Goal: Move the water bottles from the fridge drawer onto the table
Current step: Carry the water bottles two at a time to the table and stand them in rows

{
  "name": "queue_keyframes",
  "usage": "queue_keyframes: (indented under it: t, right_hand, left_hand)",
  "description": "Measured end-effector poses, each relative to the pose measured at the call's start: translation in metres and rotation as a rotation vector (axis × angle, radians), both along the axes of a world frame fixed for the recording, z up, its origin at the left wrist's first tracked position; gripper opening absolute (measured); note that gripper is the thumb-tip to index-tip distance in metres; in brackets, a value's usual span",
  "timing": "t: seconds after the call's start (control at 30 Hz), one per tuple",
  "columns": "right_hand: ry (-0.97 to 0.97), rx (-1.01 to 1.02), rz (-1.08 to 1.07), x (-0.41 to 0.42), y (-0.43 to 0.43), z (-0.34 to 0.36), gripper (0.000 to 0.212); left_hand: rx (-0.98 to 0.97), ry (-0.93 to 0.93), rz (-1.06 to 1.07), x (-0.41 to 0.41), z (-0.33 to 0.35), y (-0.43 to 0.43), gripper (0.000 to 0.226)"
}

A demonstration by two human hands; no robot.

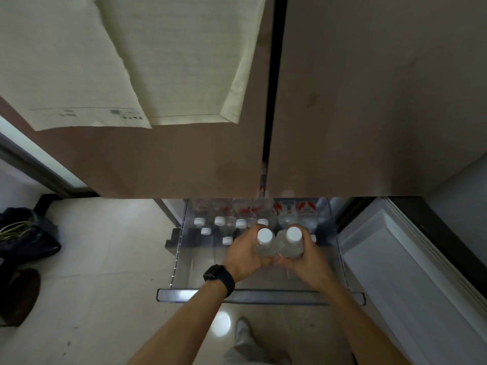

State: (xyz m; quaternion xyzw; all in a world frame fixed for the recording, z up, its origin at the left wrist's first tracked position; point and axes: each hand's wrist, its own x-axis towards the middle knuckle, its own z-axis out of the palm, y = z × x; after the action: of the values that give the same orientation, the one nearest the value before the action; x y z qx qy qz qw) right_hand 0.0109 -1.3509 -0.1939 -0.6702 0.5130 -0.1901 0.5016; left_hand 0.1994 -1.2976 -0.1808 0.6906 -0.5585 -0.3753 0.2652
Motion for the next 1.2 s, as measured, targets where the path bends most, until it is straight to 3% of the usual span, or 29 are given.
queue_keyframes:
  t: [0.33,0.47,0.6,0.87,1.2]
  right_hand:
    - [0.003,-0.071,-0.016,-0.008,0.017,0.039,0.049]
    - [-0.111,-0.14,-0.001,-0.029,0.039,0.068,0.067]
    - [-0.193,-0.206,0.129,-0.028,0.062,0.11,0.07]
    - [-0.307,-0.233,0.456,0.019,0.165,0.158,0.074]
    - [-0.236,-0.201,1.051,0.102,0.391,0.163,0.067]
  left_hand:
    - [-0.076,0.012,0.085,-0.007,0.021,0.022,0.059]
    - [-0.169,0.014,0.222,-0.005,0.05,0.066,0.062]
    - [-0.278,-0.007,0.435,-0.003,0.097,0.123,0.062]
    - [-0.403,-0.128,0.797,0.002,0.168,0.286,0.061]
    - [-0.262,-0.258,1.34,-0.029,0.154,0.586,0.064]
